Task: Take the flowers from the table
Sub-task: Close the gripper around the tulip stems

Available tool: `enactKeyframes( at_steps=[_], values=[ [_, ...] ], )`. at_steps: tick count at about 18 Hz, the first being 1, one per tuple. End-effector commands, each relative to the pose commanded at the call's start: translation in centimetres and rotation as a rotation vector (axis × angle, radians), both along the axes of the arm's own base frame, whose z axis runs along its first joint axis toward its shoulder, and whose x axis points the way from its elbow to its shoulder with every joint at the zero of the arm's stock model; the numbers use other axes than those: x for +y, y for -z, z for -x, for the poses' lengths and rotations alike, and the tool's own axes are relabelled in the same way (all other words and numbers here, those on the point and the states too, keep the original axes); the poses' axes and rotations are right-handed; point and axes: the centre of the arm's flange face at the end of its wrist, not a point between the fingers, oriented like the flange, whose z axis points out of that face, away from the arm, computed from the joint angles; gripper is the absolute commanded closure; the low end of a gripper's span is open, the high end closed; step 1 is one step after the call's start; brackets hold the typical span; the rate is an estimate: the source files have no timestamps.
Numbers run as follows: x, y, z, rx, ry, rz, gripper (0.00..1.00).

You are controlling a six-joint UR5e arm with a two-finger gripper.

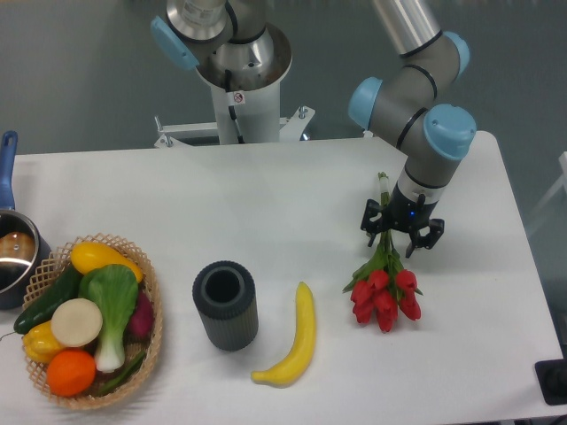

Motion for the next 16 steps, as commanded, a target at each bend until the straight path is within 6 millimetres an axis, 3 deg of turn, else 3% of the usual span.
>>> enactKeyframes(
  at_steps=[4,6,13,16],
  values=[
    [-0.1,0.1,0.0,-0.001,-0.002,0.000,0.41],
    [-0.1,-0.1,0.0,-0.003,-0.004,-0.002,0.51],
    [-0.4,-0.9,0.0,-0.005,-0.018,-0.004,0.73],
    [-0.7,-1.9,0.1,0.010,-0.024,-0.010,0.73]
  ],
)
